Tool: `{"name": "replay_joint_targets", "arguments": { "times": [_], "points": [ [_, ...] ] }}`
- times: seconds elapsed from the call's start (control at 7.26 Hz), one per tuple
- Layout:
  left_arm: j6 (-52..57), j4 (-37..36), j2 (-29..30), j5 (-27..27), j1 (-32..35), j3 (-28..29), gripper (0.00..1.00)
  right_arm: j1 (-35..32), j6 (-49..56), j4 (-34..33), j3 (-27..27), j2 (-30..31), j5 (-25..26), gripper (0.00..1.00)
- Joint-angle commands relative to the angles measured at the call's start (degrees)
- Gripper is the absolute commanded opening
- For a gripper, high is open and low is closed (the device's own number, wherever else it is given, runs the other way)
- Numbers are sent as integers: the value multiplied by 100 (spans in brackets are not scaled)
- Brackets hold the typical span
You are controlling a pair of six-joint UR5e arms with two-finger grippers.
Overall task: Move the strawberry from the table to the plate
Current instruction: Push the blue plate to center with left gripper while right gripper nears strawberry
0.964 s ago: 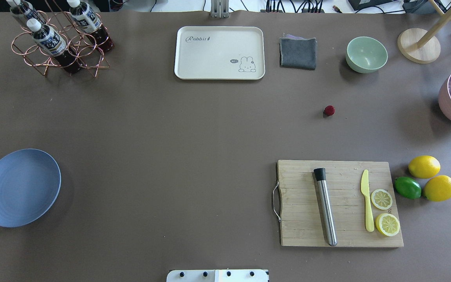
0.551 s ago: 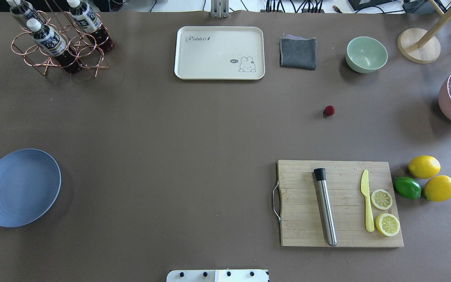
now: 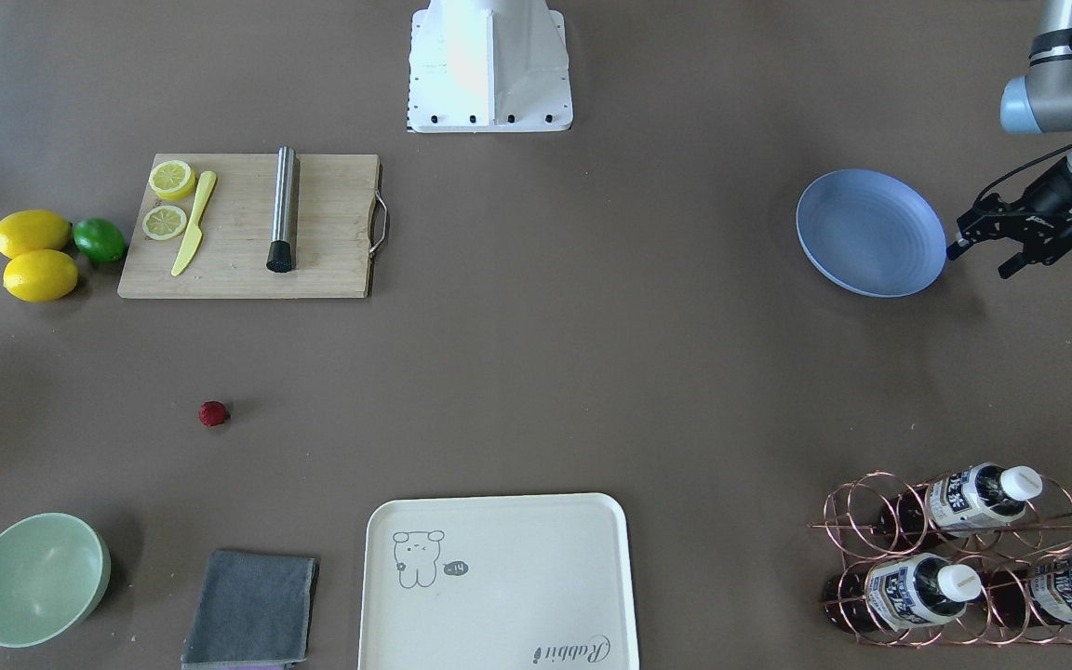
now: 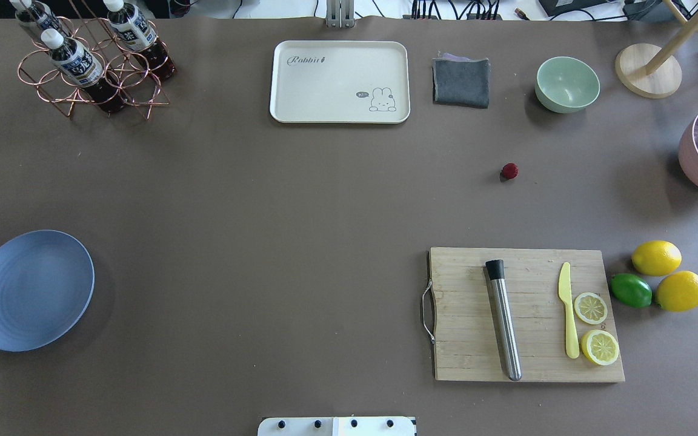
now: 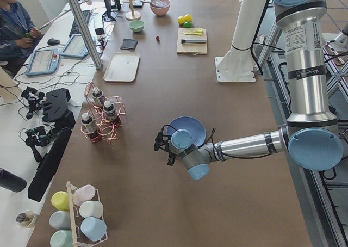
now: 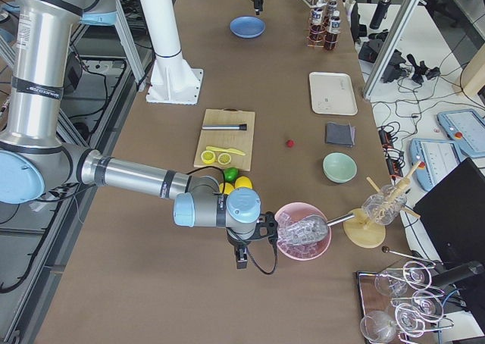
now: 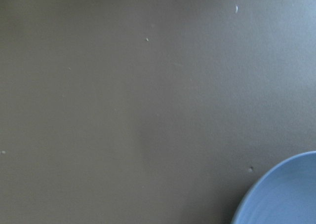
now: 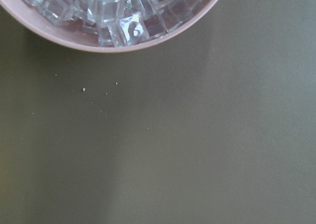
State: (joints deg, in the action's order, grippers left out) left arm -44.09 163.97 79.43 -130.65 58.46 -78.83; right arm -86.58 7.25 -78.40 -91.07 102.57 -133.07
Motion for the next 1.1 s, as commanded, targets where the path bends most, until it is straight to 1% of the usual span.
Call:
{"name": "replay_joint_targets", "arguments": {
  "times": [0.0,0.14,0.28,0.41,0.55,0.69,0.83,0.96],
  "points": [
    [-433,495,-7,145,-423,88,78,0,5,0,2,0,0,100],
    [-442,496,2,145,-432,87,53,0,5,0,-7,9,0,100],
    [-451,487,2,119,-467,87,16,0,5,0,-7,9,-9,100],
    [-460,487,2,102,-485,79,0,9,-30,-9,-94,-9,-200,100],
    [-590,487,46,93,-485,53,0,114,-39,-9,-252,-17,-411,100],
    [-801,461,90,93,-485,-61,0,297,-178,-61,-331,-183,-596,100],
    [-1316,373,160,6,-476,-349,0,586,-589,-1,-367,-228,-606,100],
    [-1974,268,526,-274,-476,-465,0,685,-993,0,-498,-324,-615,100]
  ]
}}
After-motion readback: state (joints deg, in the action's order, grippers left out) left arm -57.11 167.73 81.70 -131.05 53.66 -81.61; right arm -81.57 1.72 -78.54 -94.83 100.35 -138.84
